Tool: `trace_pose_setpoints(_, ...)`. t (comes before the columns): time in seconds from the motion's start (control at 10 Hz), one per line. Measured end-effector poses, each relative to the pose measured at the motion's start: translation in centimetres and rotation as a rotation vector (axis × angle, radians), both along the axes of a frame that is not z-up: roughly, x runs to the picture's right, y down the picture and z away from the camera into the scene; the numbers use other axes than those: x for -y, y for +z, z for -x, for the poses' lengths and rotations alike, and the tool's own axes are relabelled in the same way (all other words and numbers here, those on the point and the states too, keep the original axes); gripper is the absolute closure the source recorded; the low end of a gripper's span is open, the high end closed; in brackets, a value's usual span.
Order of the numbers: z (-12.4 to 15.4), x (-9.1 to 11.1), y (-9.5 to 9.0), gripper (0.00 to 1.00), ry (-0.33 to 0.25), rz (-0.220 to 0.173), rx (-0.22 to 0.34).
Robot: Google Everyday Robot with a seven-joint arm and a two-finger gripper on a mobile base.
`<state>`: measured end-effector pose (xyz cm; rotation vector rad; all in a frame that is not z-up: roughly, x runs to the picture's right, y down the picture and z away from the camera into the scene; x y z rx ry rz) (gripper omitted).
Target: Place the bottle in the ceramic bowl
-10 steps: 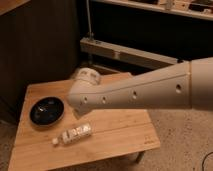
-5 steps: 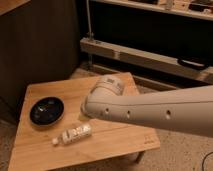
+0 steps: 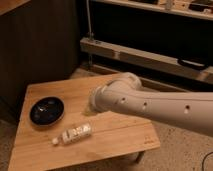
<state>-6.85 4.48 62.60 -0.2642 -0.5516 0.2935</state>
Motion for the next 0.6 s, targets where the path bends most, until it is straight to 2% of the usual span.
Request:
trace_pose_setpoints(0.2,-2.5,3.0,0.8,0.35,-0.155,-0.137,0.232)
trace_pose_setpoints(0.3,-2.9,3.9,1.0,0.35,-0.226,-0.173,0.325)
trace_pose_setpoints(0.6,-3.6,4.7,1.5,0.35,-0.339,-0.150,0.523)
